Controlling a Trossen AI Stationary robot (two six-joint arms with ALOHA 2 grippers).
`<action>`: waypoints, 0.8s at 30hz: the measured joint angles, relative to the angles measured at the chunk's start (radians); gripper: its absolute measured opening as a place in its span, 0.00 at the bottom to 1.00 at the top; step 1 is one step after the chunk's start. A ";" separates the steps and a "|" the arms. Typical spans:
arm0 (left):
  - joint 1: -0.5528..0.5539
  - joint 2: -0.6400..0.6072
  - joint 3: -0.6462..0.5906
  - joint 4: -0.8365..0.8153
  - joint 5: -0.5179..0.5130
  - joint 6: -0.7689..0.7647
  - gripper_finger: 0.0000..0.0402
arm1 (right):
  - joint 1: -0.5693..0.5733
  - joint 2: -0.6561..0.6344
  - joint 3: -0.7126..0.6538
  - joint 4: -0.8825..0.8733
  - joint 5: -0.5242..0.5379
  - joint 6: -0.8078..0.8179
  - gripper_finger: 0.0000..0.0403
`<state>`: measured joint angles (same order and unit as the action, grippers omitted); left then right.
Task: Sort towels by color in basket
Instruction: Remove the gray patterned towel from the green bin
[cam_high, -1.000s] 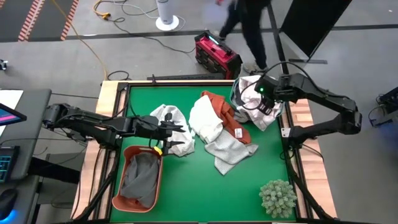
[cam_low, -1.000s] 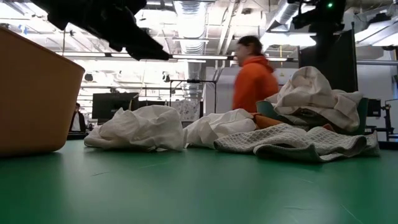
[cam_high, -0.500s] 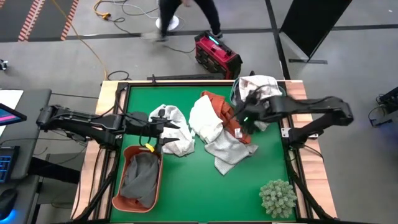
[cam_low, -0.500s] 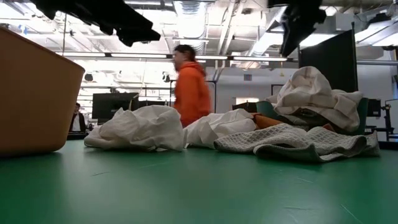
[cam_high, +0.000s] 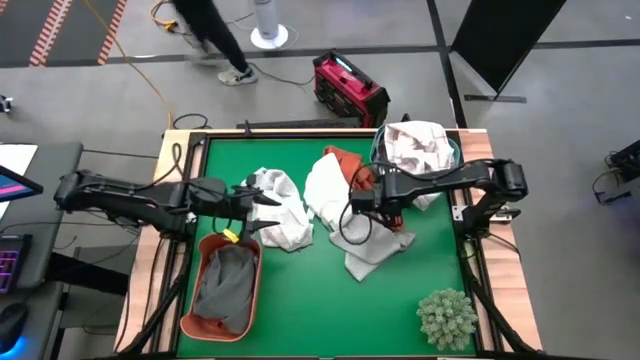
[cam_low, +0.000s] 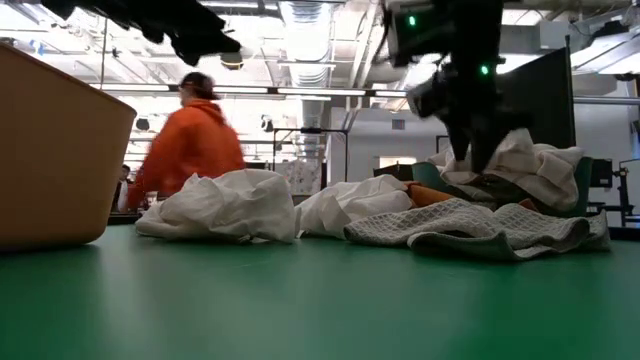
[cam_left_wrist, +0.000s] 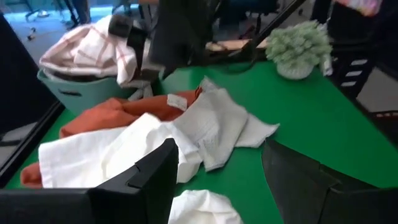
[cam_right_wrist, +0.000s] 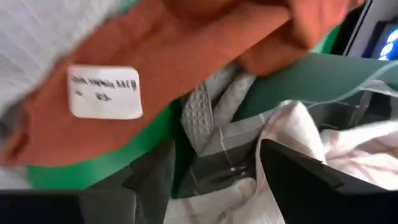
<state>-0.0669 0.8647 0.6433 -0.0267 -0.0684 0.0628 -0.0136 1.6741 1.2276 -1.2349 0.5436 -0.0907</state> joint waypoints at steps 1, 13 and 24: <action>-0.007 -0.015 0.000 -0.010 0.000 -0.001 0.55 | -0.003 -0.002 -0.024 0.008 0.022 -0.019 0.67; -0.045 -0.066 0.000 -0.076 -0.124 0.015 0.55 | 0.047 0.000 -0.233 0.177 0.226 -0.186 0.59; -0.045 -0.069 0.000 -0.098 -0.127 0.016 0.55 | -0.053 -0.001 -0.323 0.271 0.223 -0.207 0.56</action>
<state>-0.1123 0.7954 0.6437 -0.1243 -0.1951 0.0788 -0.0670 1.6730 0.9046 -0.9638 0.7670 -0.2976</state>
